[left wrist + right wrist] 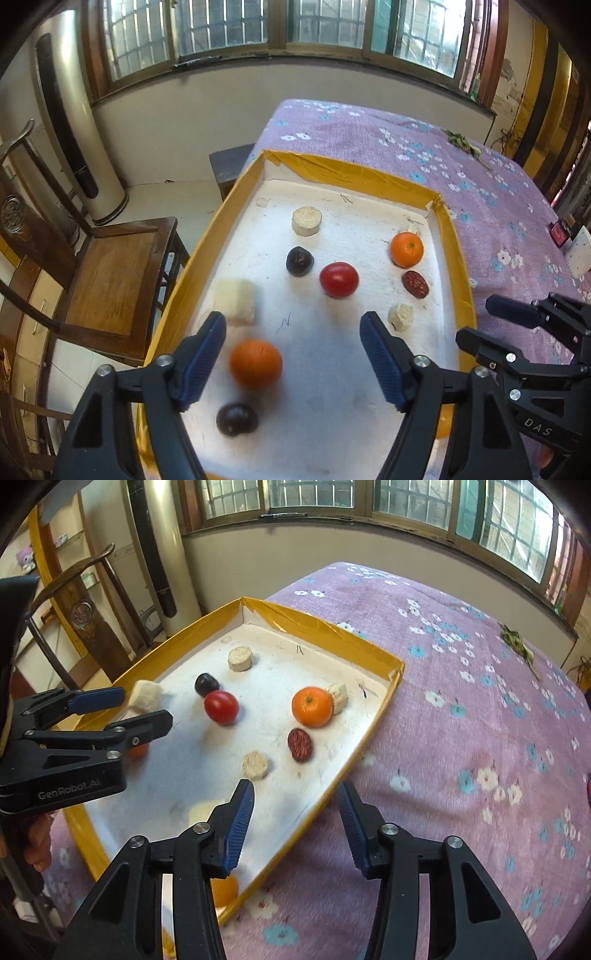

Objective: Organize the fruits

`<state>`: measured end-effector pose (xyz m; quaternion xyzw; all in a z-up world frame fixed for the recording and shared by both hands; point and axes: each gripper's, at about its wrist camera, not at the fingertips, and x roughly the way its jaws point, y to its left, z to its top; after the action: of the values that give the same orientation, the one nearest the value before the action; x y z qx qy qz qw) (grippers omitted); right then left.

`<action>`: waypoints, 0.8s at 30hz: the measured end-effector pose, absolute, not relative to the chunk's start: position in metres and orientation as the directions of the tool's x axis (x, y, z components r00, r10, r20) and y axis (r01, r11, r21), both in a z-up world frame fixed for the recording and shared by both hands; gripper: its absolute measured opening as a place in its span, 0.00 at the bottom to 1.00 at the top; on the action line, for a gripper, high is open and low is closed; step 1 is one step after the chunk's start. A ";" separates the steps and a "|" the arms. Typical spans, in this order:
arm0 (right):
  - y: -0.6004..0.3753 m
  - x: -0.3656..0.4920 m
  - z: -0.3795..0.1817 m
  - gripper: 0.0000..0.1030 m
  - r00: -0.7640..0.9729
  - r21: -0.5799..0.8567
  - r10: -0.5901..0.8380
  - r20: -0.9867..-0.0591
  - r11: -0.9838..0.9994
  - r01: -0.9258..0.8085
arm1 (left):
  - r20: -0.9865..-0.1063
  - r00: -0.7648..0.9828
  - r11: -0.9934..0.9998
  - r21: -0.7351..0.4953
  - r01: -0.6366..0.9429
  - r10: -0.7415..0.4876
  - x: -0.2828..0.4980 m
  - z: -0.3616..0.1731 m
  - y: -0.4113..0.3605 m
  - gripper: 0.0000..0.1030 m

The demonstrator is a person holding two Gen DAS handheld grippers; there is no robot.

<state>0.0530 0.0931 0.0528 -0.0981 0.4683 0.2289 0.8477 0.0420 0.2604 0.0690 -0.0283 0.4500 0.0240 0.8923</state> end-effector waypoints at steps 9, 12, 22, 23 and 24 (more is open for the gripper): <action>0.057 0.000 0.070 0.69 0.500 0.071 0.324 -0.803 0.885 -0.460 | -0.756 0.650 0.990 -0.021 -0.139 0.075 -0.009 0.086 0.230 0.84; 0.045 -0.018 0.072 0.77 0.516 0.054 0.318 -0.796 0.885 -0.462 | -0.750 0.656 0.987 -0.026 -0.160 0.087 -0.021 0.089 0.219 0.85; 0.013 -0.051 0.071 0.80 0.532 0.048 0.344 -0.774 0.869 -0.493 | -0.741 0.643 0.959 0.009 -0.282 0.196 -0.073 0.091 0.194 0.97; 0.011 -0.054 0.071 0.81 0.539 0.045 0.349 -0.766 0.867 -0.497 | -0.733 0.645 0.954 0.013 -0.300 0.213 -0.079 0.092 0.195 0.99; 0.010 -0.057 0.072 0.81 0.544 0.043 0.352 -0.762 0.865 -0.500 | -0.726 0.648 0.949 0.015 -0.316 0.228 -0.085 0.093 0.195 1.00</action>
<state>-0.0571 0.0102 0.0718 -0.0901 0.4107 0.2436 0.8740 -0.0847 0.1950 0.0929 -0.0564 0.3915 0.1500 0.9061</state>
